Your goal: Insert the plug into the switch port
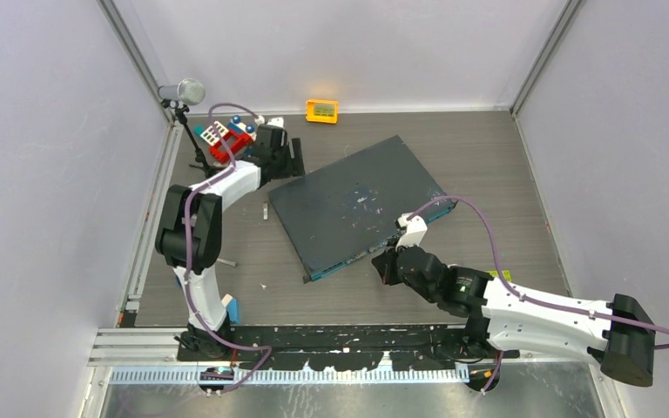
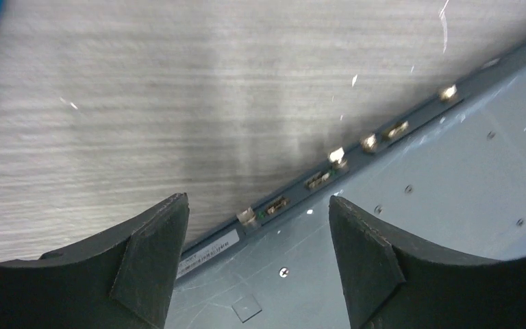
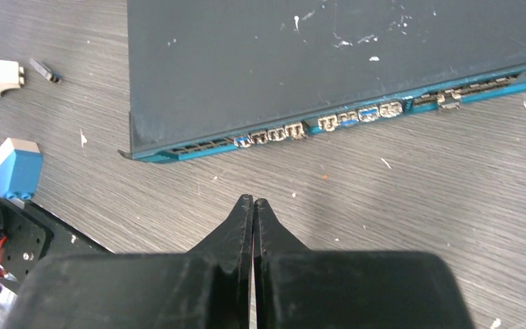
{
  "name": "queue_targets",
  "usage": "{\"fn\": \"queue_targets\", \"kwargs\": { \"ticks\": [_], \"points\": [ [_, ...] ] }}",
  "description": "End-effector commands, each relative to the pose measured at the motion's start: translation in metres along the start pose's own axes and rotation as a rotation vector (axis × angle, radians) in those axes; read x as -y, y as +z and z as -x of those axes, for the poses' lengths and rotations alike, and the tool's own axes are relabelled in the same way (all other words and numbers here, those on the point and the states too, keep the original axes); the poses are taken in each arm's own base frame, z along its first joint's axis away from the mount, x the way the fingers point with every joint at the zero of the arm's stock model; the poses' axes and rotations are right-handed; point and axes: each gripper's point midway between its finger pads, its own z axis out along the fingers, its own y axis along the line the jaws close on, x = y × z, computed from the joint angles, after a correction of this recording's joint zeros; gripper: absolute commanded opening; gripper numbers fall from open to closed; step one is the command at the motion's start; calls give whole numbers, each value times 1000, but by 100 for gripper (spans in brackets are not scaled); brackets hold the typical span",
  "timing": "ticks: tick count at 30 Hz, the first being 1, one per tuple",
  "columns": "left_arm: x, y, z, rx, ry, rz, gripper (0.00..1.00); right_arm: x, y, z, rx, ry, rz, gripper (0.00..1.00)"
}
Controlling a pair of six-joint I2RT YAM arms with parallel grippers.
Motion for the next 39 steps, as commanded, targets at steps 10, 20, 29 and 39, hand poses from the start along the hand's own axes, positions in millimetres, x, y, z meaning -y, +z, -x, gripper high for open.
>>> {"fn": "queue_targets", "kwargs": {
  "ticks": [10, 20, 29, 39],
  "points": [
    [-17, -158, 56, 279, -66, 187, 88, 31, -24, 4, -31, -24, -127, 26],
    [-40, -210, -40, 166, -159, 144, 91, 42, -10, 10, -174, 19, -193, 39],
    [-63, -196, -78, 46, -129, 249, 89, 39, -11, 18, -168, 31, -188, 39],
    [-58, -140, -103, -84, -104, 218, 80, 37, -14, 18, -191, 34, -185, 39]
  ]
}}
